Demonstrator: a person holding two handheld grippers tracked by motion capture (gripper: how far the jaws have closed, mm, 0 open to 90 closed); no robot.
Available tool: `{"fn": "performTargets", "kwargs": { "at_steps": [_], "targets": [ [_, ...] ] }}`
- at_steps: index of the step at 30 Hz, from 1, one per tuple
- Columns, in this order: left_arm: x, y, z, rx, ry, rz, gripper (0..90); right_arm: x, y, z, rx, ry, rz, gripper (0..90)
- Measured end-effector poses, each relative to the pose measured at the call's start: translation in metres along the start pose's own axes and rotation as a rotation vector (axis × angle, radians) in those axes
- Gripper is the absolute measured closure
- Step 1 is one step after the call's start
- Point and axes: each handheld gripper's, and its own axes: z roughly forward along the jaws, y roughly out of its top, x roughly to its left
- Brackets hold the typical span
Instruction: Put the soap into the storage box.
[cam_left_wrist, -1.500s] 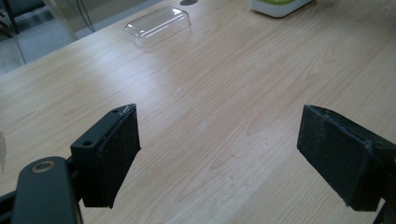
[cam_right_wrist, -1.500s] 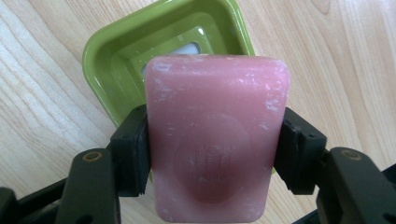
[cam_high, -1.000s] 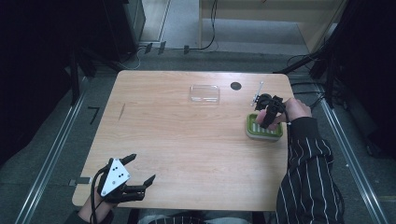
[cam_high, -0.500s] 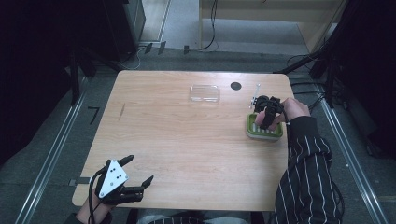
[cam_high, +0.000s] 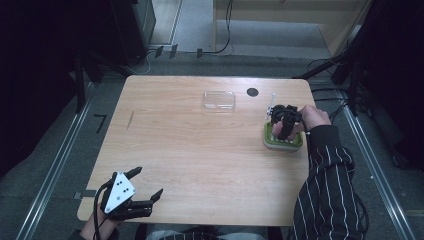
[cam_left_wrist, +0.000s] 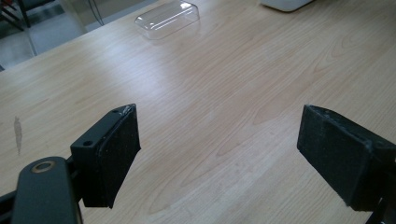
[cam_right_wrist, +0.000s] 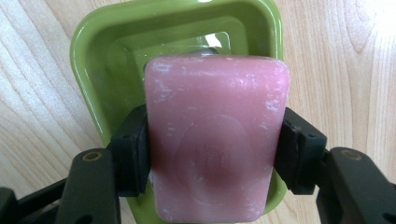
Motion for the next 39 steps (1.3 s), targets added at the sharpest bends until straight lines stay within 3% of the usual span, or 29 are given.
{"fn": "performTargets", "kwargs": {
  "at_steps": [13,17,39],
  "targets": [
    [-0.0001,-0.0002,-0.0005,0.002,0.003,-0.001,14.0,0.0016,-0.0004,0.0045,0.007,0.006,-0.024,38.4],
    [0.0000,-0.0002,-0.0004,0.001,0.003,-0.002,14.0,0.0020,0.0016,0.0059,0.022,-0.014,-0.058,38.4],
    [-0.0001,-0.0003,-0.0005,0.002,0.004,-0.001,14.0,0.0049,0.0039,0.0087,0.035,-0.010,-0.081,38.3]
  ]
}}
